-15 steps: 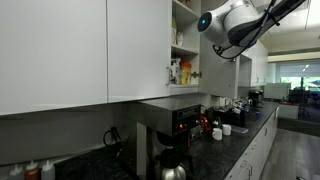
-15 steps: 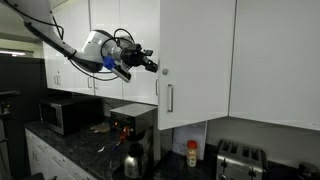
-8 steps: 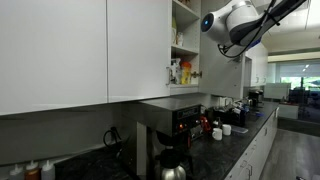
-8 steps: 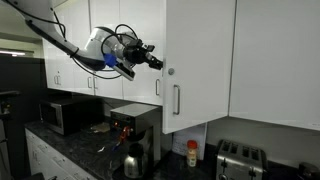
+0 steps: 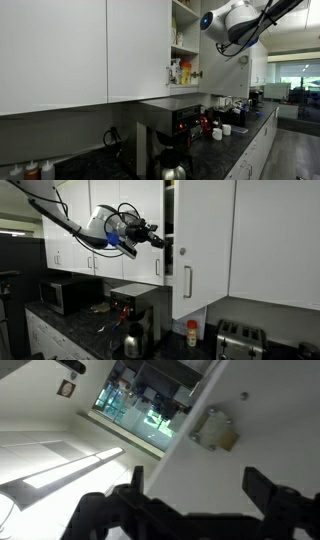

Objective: Open the right door of the cabinet above the coffeemaker

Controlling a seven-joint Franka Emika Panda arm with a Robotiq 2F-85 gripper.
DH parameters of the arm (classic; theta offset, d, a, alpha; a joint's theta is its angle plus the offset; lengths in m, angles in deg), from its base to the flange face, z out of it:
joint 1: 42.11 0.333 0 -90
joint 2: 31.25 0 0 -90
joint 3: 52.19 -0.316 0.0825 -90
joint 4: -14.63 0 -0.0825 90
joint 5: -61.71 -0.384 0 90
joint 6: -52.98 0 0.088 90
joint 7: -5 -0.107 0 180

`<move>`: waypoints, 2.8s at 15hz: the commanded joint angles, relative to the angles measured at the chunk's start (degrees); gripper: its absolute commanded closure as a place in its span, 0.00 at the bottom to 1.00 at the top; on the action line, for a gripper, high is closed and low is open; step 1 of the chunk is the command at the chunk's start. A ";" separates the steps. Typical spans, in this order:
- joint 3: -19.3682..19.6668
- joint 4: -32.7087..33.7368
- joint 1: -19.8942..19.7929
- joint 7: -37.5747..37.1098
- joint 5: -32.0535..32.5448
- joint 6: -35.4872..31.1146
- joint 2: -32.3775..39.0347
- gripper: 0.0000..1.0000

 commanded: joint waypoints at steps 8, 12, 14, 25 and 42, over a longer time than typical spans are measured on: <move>-3.07 8.03 5.28 9.44 -11.38 -26.88 4.41 0.00; -0.74 8.77 3.86 18.82 -21.32 -41.29 4.32 0.00; 0.82 8.12 3.07 25.84 -28.75 -48.15 4.18 0.00; 8.55 6.94 7.88 73.30 -79.44 -32.89 0.53 0.00; 3.08 10.34 -1.07 76.32 -78.51 -14.25 -3.73 0.00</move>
